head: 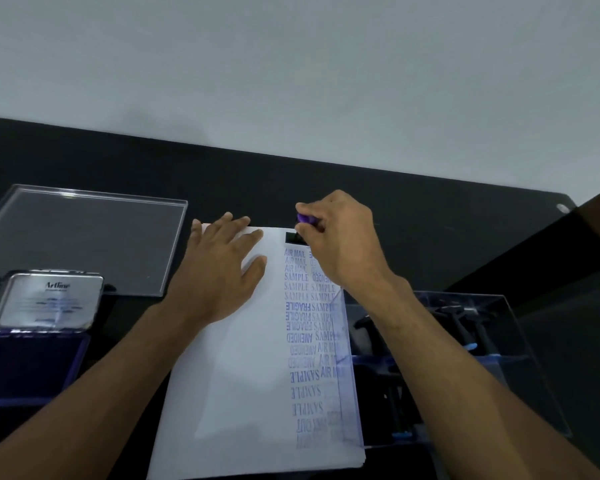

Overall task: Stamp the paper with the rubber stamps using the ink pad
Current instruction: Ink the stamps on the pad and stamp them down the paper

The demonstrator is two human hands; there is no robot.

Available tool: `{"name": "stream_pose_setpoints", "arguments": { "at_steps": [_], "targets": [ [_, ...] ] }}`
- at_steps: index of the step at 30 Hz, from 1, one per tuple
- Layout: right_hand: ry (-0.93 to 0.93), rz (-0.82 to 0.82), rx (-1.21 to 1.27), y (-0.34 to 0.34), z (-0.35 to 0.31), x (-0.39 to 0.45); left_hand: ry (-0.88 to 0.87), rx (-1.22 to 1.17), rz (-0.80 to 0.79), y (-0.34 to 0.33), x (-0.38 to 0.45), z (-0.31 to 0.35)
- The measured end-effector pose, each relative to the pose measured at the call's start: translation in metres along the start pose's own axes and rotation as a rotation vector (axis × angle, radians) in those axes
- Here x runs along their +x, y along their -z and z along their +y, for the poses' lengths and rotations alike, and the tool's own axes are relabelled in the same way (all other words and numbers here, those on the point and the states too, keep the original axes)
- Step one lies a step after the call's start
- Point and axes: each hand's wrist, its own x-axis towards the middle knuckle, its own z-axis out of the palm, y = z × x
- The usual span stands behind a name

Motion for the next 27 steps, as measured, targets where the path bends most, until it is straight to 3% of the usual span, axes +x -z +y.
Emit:
{"name": "stream_pose_setpoints", "arguments": {
  "at_steps": [27],
  "targets": [
    [-0.065,-0.081,0.001,-0.0063,-0.0031,0.0041,-0.005,0.027,0.019,-0.0035,0.0006,-0.0031]
  ]
}}
